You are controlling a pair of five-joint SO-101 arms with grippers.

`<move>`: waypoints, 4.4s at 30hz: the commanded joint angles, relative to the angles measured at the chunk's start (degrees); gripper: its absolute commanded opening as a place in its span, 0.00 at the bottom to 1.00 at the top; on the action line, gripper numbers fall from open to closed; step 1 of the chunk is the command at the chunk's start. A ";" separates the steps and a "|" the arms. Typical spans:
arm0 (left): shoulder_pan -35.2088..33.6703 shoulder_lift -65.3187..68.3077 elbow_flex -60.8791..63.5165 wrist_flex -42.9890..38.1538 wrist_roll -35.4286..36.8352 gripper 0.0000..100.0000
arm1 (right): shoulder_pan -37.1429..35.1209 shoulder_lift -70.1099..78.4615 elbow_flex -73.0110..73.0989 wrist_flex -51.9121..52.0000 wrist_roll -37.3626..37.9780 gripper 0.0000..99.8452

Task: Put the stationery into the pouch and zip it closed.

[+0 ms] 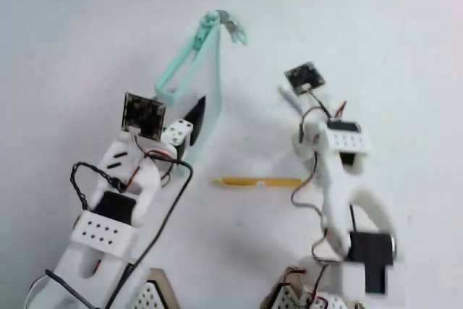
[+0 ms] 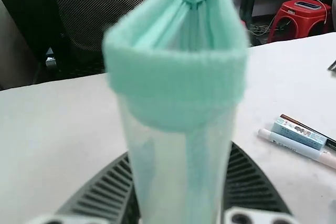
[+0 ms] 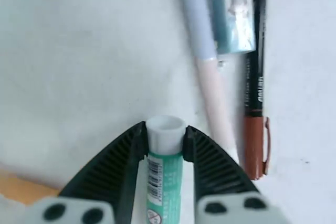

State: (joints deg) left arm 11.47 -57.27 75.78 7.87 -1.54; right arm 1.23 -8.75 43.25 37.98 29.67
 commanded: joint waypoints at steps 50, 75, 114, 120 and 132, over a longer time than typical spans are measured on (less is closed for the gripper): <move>1.36 -0.84 0.53 -0.26 0.53 0.20 | -40.92 -25.63 -16.35 -32.31 -7.91 0.02; 1.27 -0.75 0.53 -0.35 0.70 0.20 | -37.93 -25.98 -24.35 -8.66 -18.20 0.17; -0.48 -1.01 0.44 -0.44 0.53 0.20 | -14.99 -27.47 19.16 -16.48 -15.30 0.16; -0.48 -1.01 0.44 -0.44 0.53 0.20 | -25.98 -26.95 19.16 -7.08 8.79 0.16; -0.48 -1.01 0.35 -0.44 0.53 0.20 | -27.30 -26.68 19.60 5.49 24.44 0.16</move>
State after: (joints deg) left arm 11.47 -57.27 76.75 7.87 -1.10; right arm -26.55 -35.56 63.21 42.64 52.62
